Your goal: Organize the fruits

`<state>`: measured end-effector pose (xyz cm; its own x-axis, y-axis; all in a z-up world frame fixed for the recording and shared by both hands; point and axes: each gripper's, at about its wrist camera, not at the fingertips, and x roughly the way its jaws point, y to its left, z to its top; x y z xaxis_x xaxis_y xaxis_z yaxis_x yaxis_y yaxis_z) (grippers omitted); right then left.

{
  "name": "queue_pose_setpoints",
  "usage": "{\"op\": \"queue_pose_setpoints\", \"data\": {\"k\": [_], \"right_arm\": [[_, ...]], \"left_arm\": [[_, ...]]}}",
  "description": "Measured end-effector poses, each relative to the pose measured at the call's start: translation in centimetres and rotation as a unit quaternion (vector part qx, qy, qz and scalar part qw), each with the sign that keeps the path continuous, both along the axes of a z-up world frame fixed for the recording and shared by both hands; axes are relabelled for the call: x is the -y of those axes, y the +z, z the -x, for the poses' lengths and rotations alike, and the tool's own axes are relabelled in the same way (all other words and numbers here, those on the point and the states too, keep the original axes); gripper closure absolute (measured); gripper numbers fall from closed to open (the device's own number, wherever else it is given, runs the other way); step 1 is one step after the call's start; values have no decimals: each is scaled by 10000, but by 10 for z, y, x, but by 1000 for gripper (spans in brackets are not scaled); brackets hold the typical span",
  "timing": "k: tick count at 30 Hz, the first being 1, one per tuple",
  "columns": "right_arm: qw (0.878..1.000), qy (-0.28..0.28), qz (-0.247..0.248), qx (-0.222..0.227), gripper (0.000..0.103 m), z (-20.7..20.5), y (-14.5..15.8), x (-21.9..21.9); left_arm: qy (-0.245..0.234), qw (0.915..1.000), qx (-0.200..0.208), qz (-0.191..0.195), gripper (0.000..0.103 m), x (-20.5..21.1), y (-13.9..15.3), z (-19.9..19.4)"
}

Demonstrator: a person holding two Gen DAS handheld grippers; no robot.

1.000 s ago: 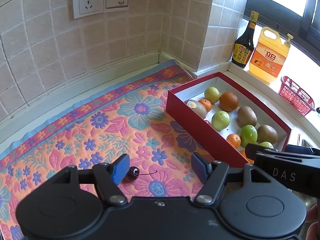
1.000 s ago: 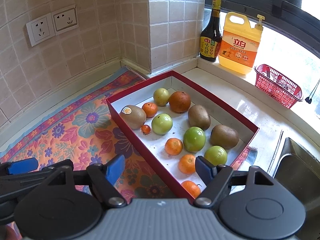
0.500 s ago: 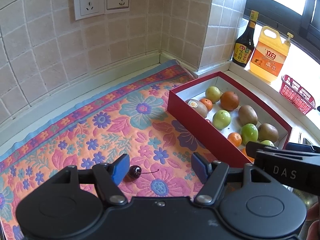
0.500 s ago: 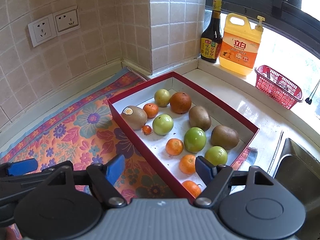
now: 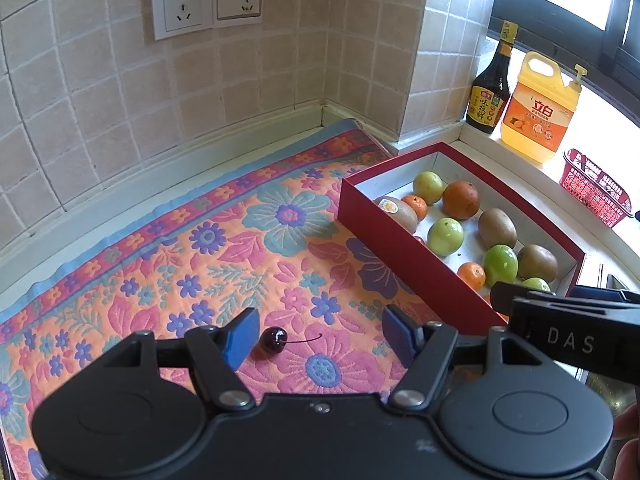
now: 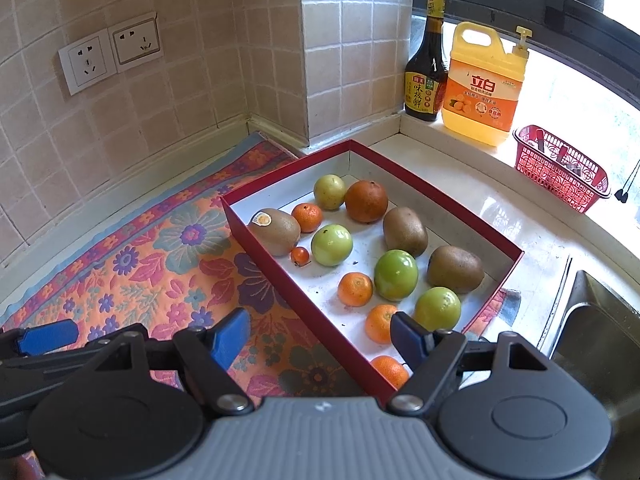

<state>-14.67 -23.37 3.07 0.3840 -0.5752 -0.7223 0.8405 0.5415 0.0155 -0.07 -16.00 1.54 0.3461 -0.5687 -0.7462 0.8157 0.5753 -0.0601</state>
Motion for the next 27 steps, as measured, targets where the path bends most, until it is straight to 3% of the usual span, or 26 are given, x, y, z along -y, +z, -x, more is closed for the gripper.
{"op": "queue_pose_setpoints", "data": {"k": [22, 24, 27], "right_arm": [[9999, 103, -40, 2, 24, -4, -2, 2], [9999, 96, -43, -2, 23, -4, -3, 3], [10000, 83, -21, -8, 23, -4, -3, 5]], "left_arm": [[265, 9996, -2, 105, 22, -3, 4, -4], [398, 9989, 80, 251, 22, -7, 5, -6], [467, 9985, 225, 165, 21, -5, 4, -10]]}}
